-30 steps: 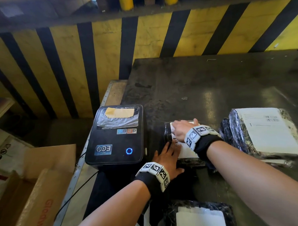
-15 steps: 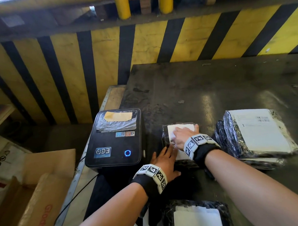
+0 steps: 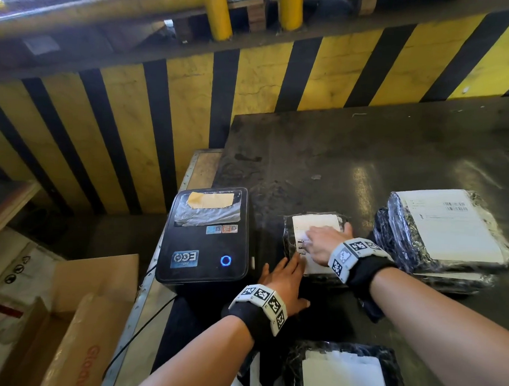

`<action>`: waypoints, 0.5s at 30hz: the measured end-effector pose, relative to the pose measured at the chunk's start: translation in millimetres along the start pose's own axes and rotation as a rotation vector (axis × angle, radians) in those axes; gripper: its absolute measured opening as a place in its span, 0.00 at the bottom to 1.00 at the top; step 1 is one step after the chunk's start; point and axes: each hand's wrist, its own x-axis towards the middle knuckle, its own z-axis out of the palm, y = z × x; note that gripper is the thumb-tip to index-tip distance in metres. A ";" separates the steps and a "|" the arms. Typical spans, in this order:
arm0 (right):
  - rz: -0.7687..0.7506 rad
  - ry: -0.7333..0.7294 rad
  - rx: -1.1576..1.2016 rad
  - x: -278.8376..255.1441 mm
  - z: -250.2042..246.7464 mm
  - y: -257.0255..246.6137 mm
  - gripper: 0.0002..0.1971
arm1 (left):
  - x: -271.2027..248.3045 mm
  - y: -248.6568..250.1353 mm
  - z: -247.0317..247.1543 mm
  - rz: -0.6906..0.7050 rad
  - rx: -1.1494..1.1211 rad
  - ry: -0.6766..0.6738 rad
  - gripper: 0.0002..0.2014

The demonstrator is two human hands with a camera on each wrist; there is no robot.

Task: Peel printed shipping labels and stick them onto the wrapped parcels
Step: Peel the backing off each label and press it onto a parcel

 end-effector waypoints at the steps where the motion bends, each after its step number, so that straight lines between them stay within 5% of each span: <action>1: -0.046 0.017 0.014 -0.3 4.4 -3.7 0.16 | 0.4 -0.1 0.7 0.002 -0.001 0.006 0.46; 8: 0.034 -0.017 0.005 -13.1 16.1 31.7 0.28 | 0.6 -1.8 3.8 0.002 -0.015 0.008 0.44; 12: 0.141 -0.034 -0.024 -10.6 5.8 36.8 0.25 | 0.8 -1.2 4.7 0.010 -0.023 0.014 0.44; 15: 0.048 0.011 -0.027 -11.8 3.9 14.1 0.19 | 0.9 -0.8 4.3 0.014 -0.017 0.013 0.44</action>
